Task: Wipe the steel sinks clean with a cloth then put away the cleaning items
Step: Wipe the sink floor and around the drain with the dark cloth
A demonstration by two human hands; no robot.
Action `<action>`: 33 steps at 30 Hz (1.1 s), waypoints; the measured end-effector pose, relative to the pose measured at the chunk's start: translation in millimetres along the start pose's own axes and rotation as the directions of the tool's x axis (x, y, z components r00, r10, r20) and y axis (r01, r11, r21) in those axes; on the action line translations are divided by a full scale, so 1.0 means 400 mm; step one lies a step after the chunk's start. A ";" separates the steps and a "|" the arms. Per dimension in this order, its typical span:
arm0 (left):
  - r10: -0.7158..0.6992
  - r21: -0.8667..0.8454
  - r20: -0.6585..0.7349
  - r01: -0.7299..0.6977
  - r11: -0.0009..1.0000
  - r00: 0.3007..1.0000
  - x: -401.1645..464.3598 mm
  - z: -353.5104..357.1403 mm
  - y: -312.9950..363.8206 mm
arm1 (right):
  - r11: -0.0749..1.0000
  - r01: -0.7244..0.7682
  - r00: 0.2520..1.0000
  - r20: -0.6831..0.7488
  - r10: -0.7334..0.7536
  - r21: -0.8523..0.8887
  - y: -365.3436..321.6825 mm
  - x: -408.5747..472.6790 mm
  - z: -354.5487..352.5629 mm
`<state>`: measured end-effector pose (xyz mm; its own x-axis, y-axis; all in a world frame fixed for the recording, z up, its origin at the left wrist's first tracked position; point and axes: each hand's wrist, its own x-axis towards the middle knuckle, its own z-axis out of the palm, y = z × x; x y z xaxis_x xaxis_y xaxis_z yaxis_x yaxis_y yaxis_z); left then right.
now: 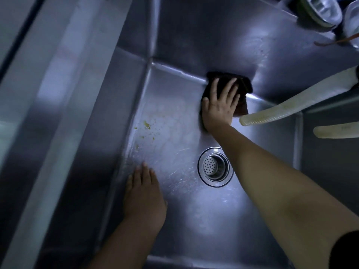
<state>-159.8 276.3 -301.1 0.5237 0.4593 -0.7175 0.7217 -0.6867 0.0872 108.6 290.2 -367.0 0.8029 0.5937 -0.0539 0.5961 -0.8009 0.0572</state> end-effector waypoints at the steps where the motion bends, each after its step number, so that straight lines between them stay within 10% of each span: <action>1: 0.001 0.001 0.006 -0.001 1.000 1.000 -0.002 -0.001 0.000 | 0.998 0.065 0.998 0.019 -0.065 0.010 -0.025 -0.006 0.000; 8: 0.000 0.054 0.060 -0.003 0.999 0.998 -0.018 -0.026 -0.004 | 0.799 0.593 0.786 0.141 -0.602 0.100 -0.207 -0.062 -0.003; 17: 0.019 0.255 -0.032 -0.010 0.967 0.999 -0.167 -0.178 -0.043 | 0.511 0.837 0.454 0.272 -0.849 0.198 -0.104 -0.384 -0.021; 22: 0.392 0.410 -0.246 -0.271 0.871 0.886 -0.287 -0.271 -0.107 | 0.357 0.915 0.316 0.217 -0.924 0.186 0.001 -0.536 -0.045; 25: 0.557 0.583 -0.290 -0.318 0.748 0.778 -0.304 -0.311 -0.165 | 0.424 0.878 0.401 0.142 -0.905 0.221 -0.001 -0.497 -0.050; 33: 0.527 0.547 -0.188 -0.358 0.757 0.829 -0.284 -0.339 -0.212 | 0.801 0.572 0.794 0.128 -0.595 0.174 -0.230 -0.171 -0.024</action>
<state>-219.3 358.8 -133.3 0.8994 0.1247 -0.4189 0.1119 -0.9922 -0.0552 -1.1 323.9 -358.8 0.2816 0.9374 -0.2048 0.9355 -0.3157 -0.1586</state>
